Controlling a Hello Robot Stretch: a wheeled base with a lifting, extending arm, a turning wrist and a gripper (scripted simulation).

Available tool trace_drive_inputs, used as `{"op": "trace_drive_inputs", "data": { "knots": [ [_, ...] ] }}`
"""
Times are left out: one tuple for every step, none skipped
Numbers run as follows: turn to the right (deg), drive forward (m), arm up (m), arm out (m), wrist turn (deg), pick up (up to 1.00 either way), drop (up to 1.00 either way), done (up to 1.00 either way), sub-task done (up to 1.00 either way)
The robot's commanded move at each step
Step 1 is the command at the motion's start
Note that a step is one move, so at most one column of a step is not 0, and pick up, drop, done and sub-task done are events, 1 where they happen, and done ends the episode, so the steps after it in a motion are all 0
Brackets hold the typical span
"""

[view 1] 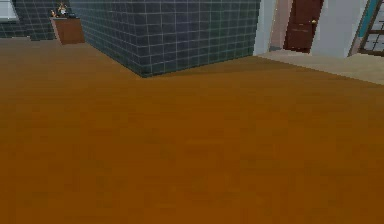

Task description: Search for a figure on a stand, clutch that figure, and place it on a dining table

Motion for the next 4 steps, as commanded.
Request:
{"op": "trace_drive_inputs", "data": {
  "knots": [
    [0.0, 0.00, 0.00, 0.00, 3.0, 0.00, 0.00, 0.00, 0.00],
    [0.0, 0.00, -0.04, 0.00, 0.0, 0.00, 0.00, 0.00, 0.00],
    [0.0, 0.00, -0.36, 0.00, 0.0, 0.00, 0.00, 0.00, 0.00],
    [0.0, 0.00, 0.00, 0.00, 0.0, 0.00, 1.00, 0.00, 0.00]
  ]
}}
